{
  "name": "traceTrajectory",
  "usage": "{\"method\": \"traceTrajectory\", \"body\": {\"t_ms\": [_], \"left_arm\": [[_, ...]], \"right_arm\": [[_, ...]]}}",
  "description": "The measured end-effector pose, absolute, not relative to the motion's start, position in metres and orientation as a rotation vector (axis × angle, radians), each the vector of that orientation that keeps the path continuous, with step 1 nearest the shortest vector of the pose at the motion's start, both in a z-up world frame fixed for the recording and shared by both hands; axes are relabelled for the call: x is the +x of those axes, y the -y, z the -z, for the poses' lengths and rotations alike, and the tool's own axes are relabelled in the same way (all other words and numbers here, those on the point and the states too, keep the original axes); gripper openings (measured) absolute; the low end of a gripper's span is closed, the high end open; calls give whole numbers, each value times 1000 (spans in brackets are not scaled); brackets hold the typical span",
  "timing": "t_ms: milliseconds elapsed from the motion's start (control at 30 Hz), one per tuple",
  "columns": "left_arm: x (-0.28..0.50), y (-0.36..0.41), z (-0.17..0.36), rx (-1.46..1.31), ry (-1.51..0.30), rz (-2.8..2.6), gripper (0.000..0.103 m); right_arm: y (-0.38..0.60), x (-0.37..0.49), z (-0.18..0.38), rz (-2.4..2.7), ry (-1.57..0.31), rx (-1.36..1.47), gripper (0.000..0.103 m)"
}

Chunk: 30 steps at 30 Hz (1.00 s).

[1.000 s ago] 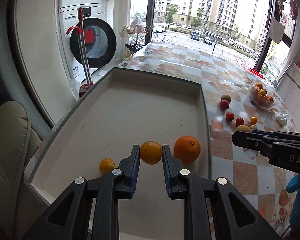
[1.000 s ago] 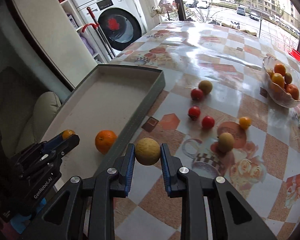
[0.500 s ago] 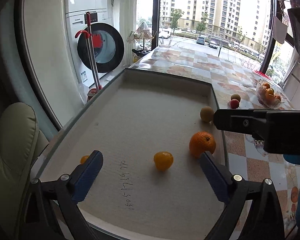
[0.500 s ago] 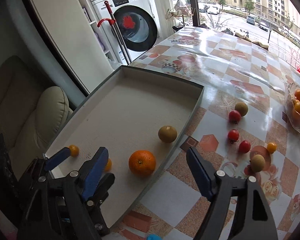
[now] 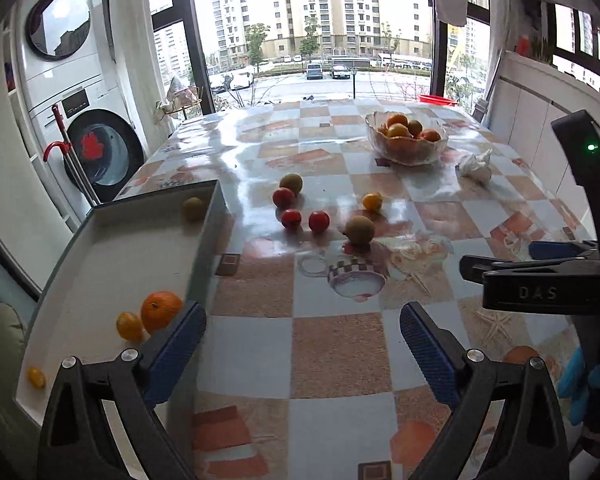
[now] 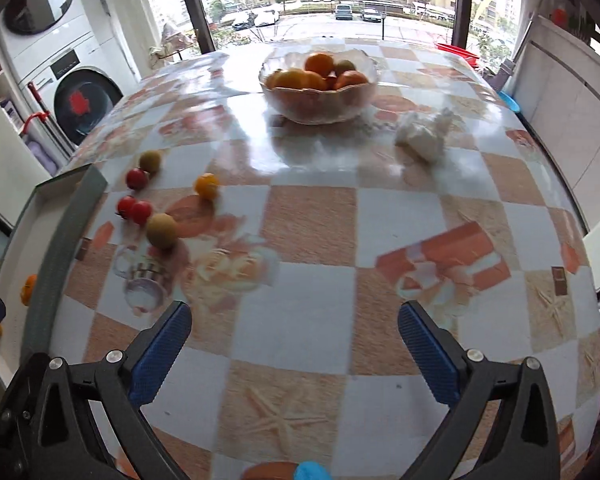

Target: Organize fruits

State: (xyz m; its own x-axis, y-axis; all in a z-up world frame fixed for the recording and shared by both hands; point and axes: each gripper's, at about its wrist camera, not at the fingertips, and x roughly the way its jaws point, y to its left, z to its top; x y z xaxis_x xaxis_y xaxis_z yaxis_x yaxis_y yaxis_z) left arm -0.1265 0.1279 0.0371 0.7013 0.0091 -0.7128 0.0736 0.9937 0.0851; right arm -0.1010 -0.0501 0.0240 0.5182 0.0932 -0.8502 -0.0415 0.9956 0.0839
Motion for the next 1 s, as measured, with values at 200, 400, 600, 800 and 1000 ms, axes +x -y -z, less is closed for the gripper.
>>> {"method": "traceTrajectory", "body": {"t_ms": [200,400,600,800,1000], "left_arm": [[-107,-111,-5,89,-882,7,98],[-102,-125,3,-20,-927,20,103],[-102,-123,5,-12,-925,17,103],[-103,-123,5,-12,-924,17,103],[-103,-123,5,-12,-925,17,103]], "right_arm": [[86,-111,-7,11,-1027,6,103],[88,-116,-4,21,-964,-4,103],[88,-116,-4,21,-964,-4,103],[88,-116,-4,20,-964,-4,103],[88,-116,-4,20,-964,-4,103]]}}
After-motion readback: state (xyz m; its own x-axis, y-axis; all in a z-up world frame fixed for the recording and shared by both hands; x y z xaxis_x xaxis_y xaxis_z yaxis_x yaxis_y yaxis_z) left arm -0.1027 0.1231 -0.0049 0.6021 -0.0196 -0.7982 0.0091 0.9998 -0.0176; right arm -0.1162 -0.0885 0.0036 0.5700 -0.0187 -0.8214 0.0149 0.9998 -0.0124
